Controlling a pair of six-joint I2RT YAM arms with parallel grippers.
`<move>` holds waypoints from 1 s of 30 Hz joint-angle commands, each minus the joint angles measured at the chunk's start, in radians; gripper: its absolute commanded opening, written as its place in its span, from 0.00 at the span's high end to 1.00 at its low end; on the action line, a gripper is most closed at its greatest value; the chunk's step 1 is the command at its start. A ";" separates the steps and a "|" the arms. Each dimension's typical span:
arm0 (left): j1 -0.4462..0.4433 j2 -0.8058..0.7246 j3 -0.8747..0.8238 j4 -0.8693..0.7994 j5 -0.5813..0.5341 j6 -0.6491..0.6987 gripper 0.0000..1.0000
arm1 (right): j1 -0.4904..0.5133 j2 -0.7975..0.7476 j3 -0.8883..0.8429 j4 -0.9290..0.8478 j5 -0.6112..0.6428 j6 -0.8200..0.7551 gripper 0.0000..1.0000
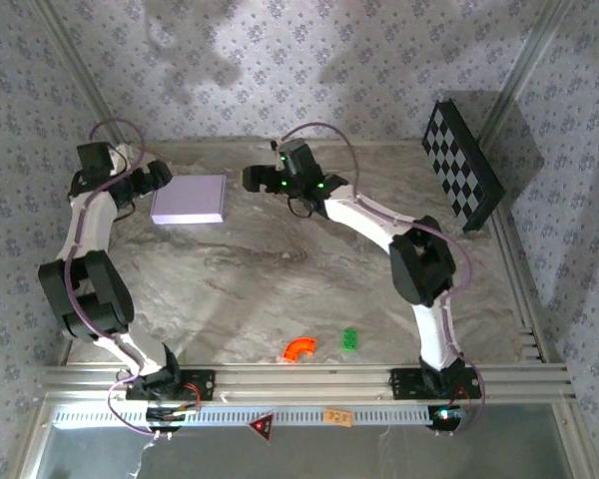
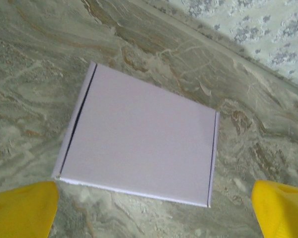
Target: Fold the paper box
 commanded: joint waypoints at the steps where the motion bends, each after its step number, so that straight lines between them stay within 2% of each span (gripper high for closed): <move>1: -0.048 -0.090 -0.105 0.067 -0.063 0.024 0.01 | -0.033 -0.121 -0.141 -0.115 0.081 -0.140 0.01; 6: -0.145 -0.222 -0.364 0.252 -0.141 0.031 0.01 | -0.107 -0.328 -0.423 -0.095 0.191 -0.309 0.01; 11: -0.286 -0.314 -0.603 0.404 -0.284 0.162 0.01 | -0.215 -0.490 -0.660 -0.089 0.278 -0.425 0.01; 14: -0.318 -0.366 -0.736 0.512 -0.347 0.200 0.00 | -0.269 -0.596 -0.826 -0.006 0.324 -0.498 0.01; 17: -0.318 -0.402 -0.854 0.633 -0.374 0.219 0.01 | -0.340 -0.691 -1.012 0.160 0.327 -0.594 0.01; 19: -0.318 -0.403 -0.908 0.720 -0.383 0.232 0.01 | -0.412 -0.728 -1.119 0.270 0.301 -0.612 0.01; 20: -0.318 -0.407 -0.904 0.710 -0.387 0.235 0.01 | -0.457 -0.738 -1.164 0.324 0.279 -0.603 0.01; 24: -0.305 -0.353 -0.910 0.835 -0.374 0.262 0.00 | -0.605 -0.741 -1.301 0.546 0.136 -0.561 0.01; 25: -0.292 -0.332 -0.903 0.865 -0.356 0.264 0.00 | -0.631 -0.750 -1.298 0.534 0.118 -0.552 0.01; 28: -0.263 -0.274 -0.898 0.973 -0.302 0.261 0.00 | -0.684 -0.732 -1.344 0.705 0.065 -0.529 0.01; 30: -0.255 -0.236 -0.892 1.033 -0.290 0.270 0.00 | -0.707 -0.704 -1.343 0.754 0.042 -0.515 0.01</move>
